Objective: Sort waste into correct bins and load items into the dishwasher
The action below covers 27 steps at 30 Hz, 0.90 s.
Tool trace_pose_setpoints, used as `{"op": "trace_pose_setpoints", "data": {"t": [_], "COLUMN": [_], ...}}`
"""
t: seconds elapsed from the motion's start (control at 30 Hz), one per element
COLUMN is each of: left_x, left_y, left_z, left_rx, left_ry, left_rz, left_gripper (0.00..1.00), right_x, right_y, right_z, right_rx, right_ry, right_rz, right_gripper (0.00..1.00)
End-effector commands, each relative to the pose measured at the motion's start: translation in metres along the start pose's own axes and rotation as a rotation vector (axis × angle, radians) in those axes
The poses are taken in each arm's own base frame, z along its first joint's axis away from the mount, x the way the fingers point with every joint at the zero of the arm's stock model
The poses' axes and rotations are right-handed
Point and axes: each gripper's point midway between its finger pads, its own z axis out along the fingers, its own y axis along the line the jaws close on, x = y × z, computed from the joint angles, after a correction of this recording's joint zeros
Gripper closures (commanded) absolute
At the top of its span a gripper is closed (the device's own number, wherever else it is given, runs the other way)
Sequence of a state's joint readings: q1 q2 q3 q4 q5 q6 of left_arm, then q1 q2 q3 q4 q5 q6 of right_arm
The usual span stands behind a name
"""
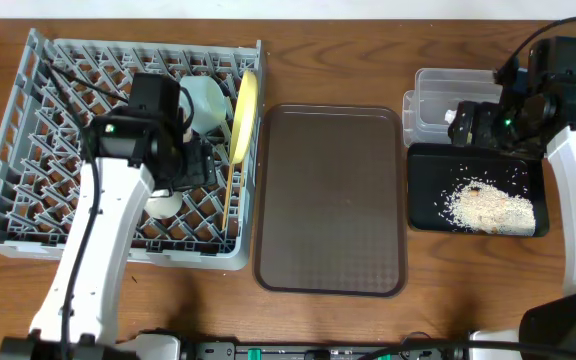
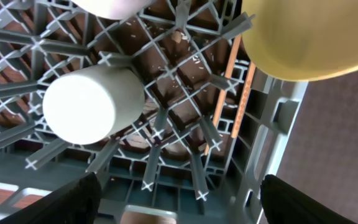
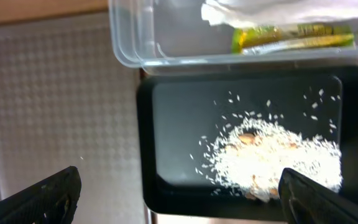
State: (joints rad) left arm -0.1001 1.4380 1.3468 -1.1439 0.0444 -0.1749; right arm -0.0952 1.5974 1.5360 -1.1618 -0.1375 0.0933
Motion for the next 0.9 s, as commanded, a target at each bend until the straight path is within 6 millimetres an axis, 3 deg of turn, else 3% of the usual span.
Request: {"op": "trace_pose_setpoints", "data": {"t": [0.0,0.2,0.37,0.4,0.5,0.67,0.87], "left_x": [0.009,0.027,0.044,0.049,0.060,0.066,0.066], "left_y": [0.008,0.005,-0.001,0.000,0.003,0.004,0.005], "left_z": [-0.018,-0.039,-0.056,-0.058,-0.061,-0.069,-0.067], "left_rx": [-0.009,0.074,0.161,0.164,0.170,0.175,0.174], "left_ry": [-0.080,-0.257,-0.415,-0.433,-0.463,-0.489,-0.482], "left_rz": [0.009,0.048,0.081,0.082,0.082,0.083,0.083], "left_gripper": [0.15,0.15,0.15,0.05,0.05,0.05,0.05], "right_x": [0.015,0.036,0.048,0.051,0.061,0.080,0.091], "right_y": [-0.005,-0.006,-0.005,-0.004,-0.004,-0.004,-0.006], "right_z": [-0.004,-0.008,-0.034,-0.040,-0.052,-0.061,-0.056], "right_rx": [0.031,0.019,0.006,0.003,-0.001,0.001,0.005], "right_ry": [-0.008,-0.129,-0.309,-0.339,-0.384,-0.363,-0.317], "right_rz": [-0.023,-0.024,-0.045,-0.048,-0.054,-0.051,-0.046], "right_gripper": [0.01,0.01,0.01,0.01,0.01,0.01,0.01]}}
